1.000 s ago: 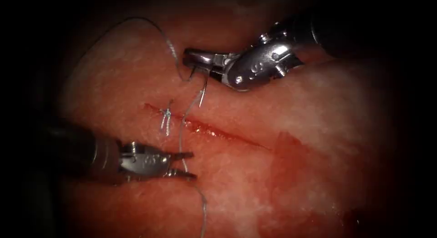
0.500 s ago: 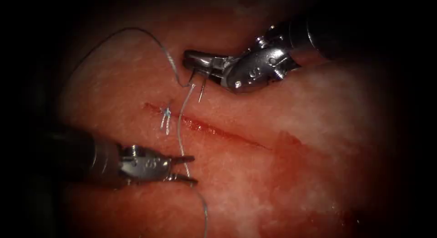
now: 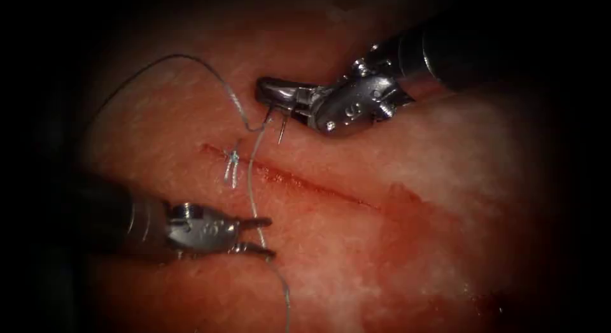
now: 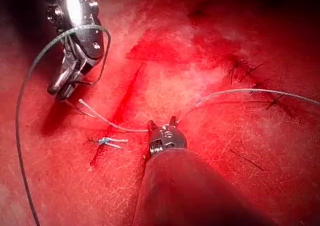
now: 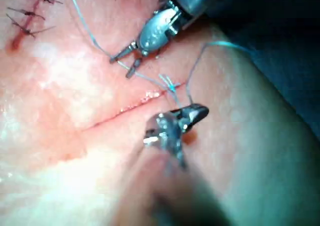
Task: Wound Closure
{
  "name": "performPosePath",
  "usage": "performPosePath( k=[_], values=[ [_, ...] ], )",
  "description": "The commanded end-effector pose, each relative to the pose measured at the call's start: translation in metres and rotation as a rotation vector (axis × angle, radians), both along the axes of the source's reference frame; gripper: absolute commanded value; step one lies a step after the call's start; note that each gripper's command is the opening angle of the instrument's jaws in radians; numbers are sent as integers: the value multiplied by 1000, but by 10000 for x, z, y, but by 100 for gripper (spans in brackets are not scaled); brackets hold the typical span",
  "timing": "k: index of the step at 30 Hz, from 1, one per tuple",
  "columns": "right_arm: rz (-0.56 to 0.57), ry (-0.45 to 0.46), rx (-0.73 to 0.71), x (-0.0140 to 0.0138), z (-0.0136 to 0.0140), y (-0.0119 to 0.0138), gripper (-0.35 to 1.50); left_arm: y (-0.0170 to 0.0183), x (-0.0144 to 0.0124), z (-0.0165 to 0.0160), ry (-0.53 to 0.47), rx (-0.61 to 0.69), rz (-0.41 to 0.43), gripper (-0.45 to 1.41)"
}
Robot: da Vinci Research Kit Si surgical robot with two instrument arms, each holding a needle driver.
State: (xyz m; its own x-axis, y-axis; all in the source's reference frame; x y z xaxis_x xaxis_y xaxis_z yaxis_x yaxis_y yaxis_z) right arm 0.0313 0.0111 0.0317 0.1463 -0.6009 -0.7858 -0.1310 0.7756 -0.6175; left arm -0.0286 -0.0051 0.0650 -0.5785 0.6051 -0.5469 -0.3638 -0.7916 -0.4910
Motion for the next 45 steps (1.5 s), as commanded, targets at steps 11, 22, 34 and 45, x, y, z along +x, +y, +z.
performPosePath(
  k=[11, 22, 34, 45],
  values=[
    [-27, 18, -112, 12, 20, -42, -35, -11, -3, -2, -3, 11, 3, 19],
    [-78, 30, -205, 11, 27, -75, -35, -9, 6, 0, -6, 28, -5, 17],
    [-147, 12, -302, 20, 25, -119, -35, -9, 5, -2, -6, 34, -10, 17],
    [-95, -17, -249, 8, 29, -109, -35, -9, 5, -2, -6, 34, -10, 16]
  ],
)
